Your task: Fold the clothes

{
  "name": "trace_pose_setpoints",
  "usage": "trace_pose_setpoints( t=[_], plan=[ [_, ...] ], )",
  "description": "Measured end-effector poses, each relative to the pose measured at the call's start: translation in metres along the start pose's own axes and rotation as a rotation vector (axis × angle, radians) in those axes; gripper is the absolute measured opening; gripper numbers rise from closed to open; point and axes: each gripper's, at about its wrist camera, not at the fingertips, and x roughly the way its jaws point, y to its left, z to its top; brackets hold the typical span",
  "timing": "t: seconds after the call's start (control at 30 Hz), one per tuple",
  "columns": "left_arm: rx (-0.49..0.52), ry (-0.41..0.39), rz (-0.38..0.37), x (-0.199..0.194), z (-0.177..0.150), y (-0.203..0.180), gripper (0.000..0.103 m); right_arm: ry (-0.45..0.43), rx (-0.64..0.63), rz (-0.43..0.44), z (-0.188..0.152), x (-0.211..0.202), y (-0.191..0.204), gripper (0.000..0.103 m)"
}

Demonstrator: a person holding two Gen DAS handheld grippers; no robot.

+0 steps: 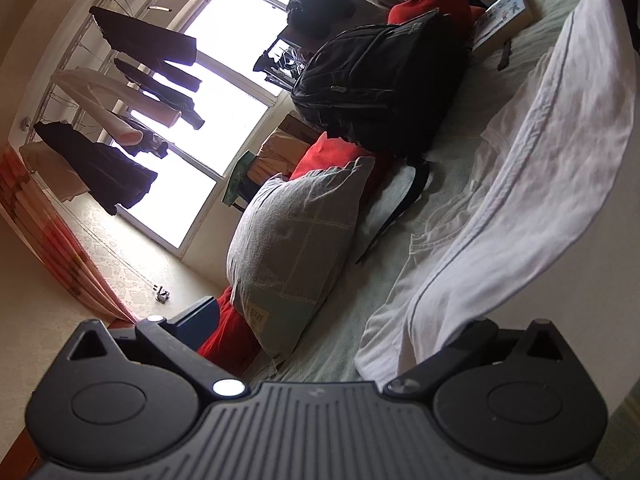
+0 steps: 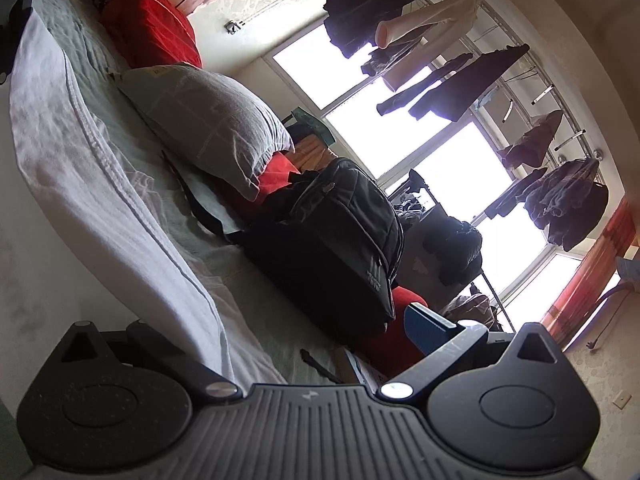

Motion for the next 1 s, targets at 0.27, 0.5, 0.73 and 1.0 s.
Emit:
trace_pose_setpoints(
  t=[0.27,0.5,0.73,1.0],
  plan=[
    [-0.012,-0.01,-0.026,0.046,0.002,0.001,0.103,0.033,-0.002,0.002,0.009,0.048,-0.001,0.103],
    [-0.012,0.005,-0.085,0.085,0.0,-0.007,0.103,0.108,0.002,0.034,0.006,0.087,0.007,0.103],
    [-0.047,0.038,-0.186,0.08,-0.011,-0.005,0.102,0.21,0.034,0.128,-0.003,0.118,0.026,0.103],
    [-0.097,0.056,-0.301,0.046,-0.023,0.012,0.102,0.244,0.143,0.246,-0.01,0.101,0.004,0.103]
  ],
)
